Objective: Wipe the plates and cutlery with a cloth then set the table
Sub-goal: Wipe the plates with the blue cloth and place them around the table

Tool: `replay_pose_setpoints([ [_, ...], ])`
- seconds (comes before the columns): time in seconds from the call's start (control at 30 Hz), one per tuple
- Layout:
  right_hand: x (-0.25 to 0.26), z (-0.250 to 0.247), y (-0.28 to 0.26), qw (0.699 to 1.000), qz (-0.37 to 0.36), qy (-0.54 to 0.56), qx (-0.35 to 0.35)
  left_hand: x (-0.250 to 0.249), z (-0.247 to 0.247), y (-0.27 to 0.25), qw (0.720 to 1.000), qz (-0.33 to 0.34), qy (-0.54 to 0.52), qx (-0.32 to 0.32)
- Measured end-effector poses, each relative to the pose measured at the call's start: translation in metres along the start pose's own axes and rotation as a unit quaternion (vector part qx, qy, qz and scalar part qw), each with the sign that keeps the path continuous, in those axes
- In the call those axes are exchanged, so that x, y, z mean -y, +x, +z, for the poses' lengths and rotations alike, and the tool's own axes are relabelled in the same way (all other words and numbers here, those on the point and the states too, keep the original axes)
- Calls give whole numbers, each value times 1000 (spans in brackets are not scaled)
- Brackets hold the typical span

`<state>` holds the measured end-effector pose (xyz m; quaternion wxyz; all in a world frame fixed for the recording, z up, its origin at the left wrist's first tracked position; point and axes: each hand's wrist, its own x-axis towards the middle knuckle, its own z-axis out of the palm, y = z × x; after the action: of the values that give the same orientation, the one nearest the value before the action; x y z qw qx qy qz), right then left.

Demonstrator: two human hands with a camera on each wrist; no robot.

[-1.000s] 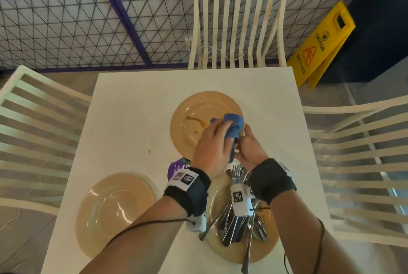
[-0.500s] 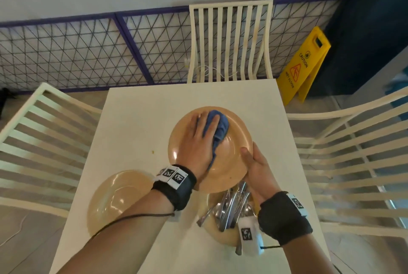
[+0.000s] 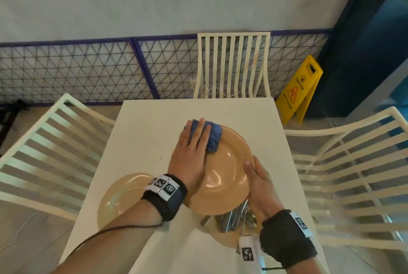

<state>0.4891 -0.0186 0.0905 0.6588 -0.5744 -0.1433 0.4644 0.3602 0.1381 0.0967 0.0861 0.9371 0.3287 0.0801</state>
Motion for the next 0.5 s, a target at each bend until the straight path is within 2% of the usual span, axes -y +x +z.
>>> replay_pose_setpoints([
  [0.07,0,13,1,999,1,31,9,-38,-1,-1,998,51,14,-41],
  [0.13,8,14,4,995,0,104,5,-64,11,-28,988,138,51,-41],
  [0.2,19,4,1,992,0,128,-9,-56,19,-57,982,176,69,-17],
  [0.27,26,-7,-8,994,-8,107,-7,-19,21,-70,977,191,99,-8],
  [0.33,27,-13,-18,997,-15,72,-2,21,16,-67,985,133,110,26],
  [0.4,21,-10,-23,999,-15,46,0,37,3,-46,997,32,71,27],
  [0.47,14,2,-24,999,-9,51,10,14,-11,-23,999,-29,-4,20],
  [0.5,13,9,-22,998,-6,65,16,-7,-16,-15,998,-37,-44,16],
])
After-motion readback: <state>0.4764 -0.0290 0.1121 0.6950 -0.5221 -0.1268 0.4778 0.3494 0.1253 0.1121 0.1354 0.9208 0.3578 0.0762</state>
